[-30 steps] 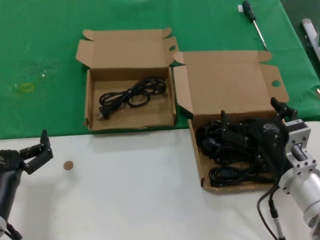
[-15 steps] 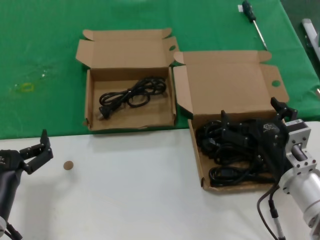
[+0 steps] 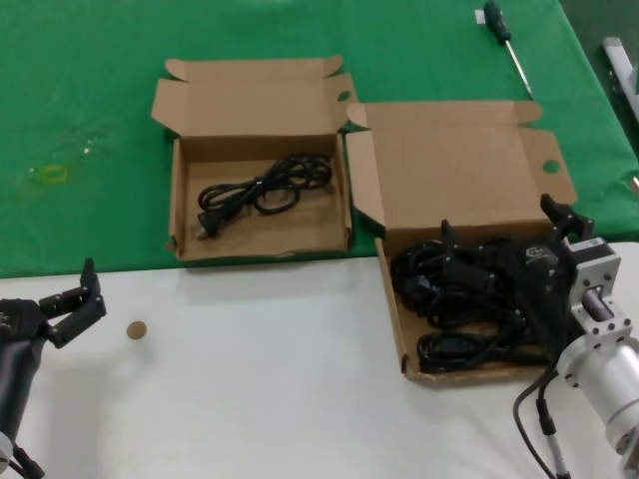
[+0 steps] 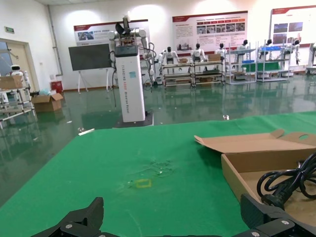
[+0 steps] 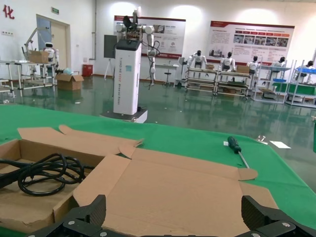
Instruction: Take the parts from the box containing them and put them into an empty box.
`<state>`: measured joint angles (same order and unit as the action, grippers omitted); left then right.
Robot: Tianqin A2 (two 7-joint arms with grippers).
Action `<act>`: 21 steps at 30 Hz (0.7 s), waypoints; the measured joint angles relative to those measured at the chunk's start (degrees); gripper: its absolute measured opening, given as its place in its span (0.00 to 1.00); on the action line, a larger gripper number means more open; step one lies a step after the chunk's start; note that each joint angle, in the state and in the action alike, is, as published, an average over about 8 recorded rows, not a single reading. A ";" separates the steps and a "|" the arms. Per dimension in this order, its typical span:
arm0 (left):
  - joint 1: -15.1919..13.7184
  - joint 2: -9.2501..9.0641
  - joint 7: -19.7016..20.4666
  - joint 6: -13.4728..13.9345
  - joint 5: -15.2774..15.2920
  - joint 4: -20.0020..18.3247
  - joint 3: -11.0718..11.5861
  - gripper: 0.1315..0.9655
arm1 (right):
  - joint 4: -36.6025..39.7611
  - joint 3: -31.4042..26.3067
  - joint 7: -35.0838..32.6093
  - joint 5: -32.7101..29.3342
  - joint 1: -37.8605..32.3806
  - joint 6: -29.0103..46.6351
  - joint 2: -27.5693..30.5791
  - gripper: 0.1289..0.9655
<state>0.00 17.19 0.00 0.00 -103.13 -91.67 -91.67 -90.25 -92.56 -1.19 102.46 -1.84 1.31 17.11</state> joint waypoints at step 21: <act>0.00 0.00 0.00 0.00 0.00 0.00 0.00 1.00 | 0.00 0.00 0.00 0.00 0.00 0.00 0.00 1.00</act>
<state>0.00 17.19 0.00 0.00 -103.13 -91.67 -91.67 -90.25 -92.56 -1.19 102.46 -1.84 1.31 17.11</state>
